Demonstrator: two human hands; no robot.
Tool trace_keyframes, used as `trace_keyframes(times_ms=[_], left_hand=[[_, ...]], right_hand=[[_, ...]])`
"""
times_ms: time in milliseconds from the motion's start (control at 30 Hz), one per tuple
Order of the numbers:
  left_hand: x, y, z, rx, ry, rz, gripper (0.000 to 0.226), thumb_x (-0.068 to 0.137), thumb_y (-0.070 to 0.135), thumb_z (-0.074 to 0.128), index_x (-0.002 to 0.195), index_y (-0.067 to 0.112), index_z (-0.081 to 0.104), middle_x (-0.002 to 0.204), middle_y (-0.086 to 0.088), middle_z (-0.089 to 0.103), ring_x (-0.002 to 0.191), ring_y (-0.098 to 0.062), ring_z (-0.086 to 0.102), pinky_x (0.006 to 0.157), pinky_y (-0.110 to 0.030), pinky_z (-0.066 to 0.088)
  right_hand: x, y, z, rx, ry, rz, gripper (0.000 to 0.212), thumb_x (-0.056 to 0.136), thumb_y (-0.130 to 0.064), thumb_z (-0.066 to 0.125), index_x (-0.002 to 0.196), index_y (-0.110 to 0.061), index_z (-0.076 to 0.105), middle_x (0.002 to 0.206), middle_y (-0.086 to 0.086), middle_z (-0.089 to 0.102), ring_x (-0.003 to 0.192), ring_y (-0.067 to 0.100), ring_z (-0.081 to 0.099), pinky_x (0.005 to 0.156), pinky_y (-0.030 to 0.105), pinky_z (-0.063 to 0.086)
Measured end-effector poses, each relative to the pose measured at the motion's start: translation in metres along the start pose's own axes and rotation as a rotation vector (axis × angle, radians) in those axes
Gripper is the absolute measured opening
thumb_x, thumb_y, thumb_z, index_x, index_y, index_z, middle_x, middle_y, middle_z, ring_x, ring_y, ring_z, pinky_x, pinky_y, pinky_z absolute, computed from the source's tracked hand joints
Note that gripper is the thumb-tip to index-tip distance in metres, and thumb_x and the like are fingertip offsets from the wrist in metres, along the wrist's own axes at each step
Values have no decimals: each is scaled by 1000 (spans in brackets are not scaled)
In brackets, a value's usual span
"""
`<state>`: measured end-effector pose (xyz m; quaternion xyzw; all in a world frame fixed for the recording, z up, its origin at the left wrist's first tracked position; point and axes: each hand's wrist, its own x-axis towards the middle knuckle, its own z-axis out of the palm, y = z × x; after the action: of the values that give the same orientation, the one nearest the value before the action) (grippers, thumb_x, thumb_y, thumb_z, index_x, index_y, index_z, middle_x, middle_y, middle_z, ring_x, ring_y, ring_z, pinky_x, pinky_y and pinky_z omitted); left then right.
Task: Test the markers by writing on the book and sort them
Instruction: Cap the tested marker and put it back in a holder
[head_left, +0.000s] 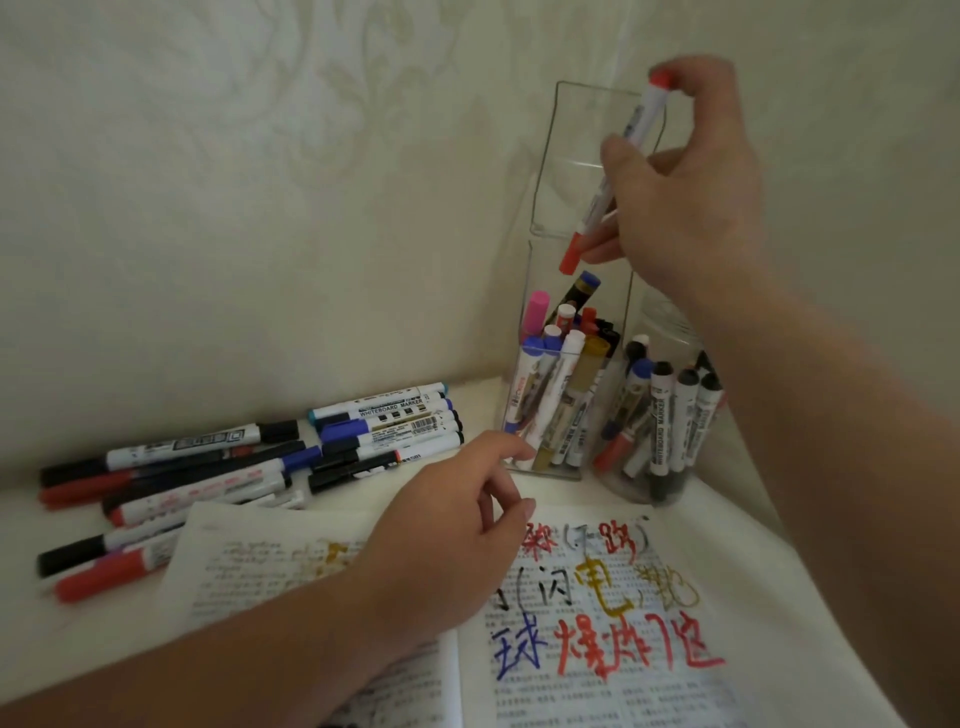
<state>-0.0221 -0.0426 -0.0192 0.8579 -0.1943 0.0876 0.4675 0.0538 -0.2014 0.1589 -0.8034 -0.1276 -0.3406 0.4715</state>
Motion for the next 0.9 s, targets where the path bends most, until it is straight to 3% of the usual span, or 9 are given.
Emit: trace_keyframes(times_ms=[133,233,300,333,400,533,667,833,900], left_hand=[[1,-1,1,5,-2,4,31,95,26,66,117,45,53,88,20,65,72,-9,61,65,-27,51],[2,-2,1,2,3,7,30,94,27,66,114,46,55,90,20,64,73,-10,61,64,-27,51],[1,-3,0,-11,8,13,27,94,26,67,110,45,58,91,21,64,73,-11,60,63,-26,50],[2,-3,1,-16,12,19,25,94,25,67,108,44,59,91,22,64,73,-13,60,62,-26,50],[1,-3,2,-14,14,23,23,93,24,69,102,43,62,92,23,64,74,-14,60,62,-24,49],[2,-1,3,-8,3,7,22,92,22,70,96,43,63,92,27,64,76,-10,60,62,-17,46],[1,0,4,-26,0,4,23,91,20,70,95,42,64,89,25,65,76,-11,60,62,-17,47],[1,-2,4,-19,9,6,23,90,20,71,94,42,65,88,25,65,73,-10,60,62,-16,46],[2,-3,4,-15,10,8,22,90,20,72,94,41,66,87,25,65,73,-11,60,62,-17,47]], right_hand=[[9,22,17,-342,-179,85,35,101,-30,59,136,-27,55,103,0,70,74,12,74,71,34,63],[9,19,-7,-479,-4,-78,31,98,-26,62,130,-27,62,96,-13,62,78,-4,56,68,8,42],[9,16,-33,-551,73,-120,18,97,-28,62,113,-26,68,92,-12,62,76,-1,55,68,11,43],[9,16,-46,-602,23,-78,15,96,-33,62,105,-25,70,92,-10,64,78,3,58,72,19,49],[7,21,-61,-716,-192,86,31,96,-49,60,93,-20,72,88,-5,69,81,13,63,76,32,50],[-6,30,-64,-737,-547,294,58,95,-69,46,87,-18,73,82,-2,71,79,15,65,67,28,44],[-8,33,-60,-687,-689,317,61,97,-69,40,89,-20,76,88,-1,76,86,18,71,67,24,49],[-3,25,-57,-799,-796,379,73,94,-77,31,98,-21,78,92,-1,73,82,13,65,61,23,38],[-1,25,-53,-854,-851,398,76,92,-80,28,104,-23,77,99,1,73,90,16,68,62,24,39]])
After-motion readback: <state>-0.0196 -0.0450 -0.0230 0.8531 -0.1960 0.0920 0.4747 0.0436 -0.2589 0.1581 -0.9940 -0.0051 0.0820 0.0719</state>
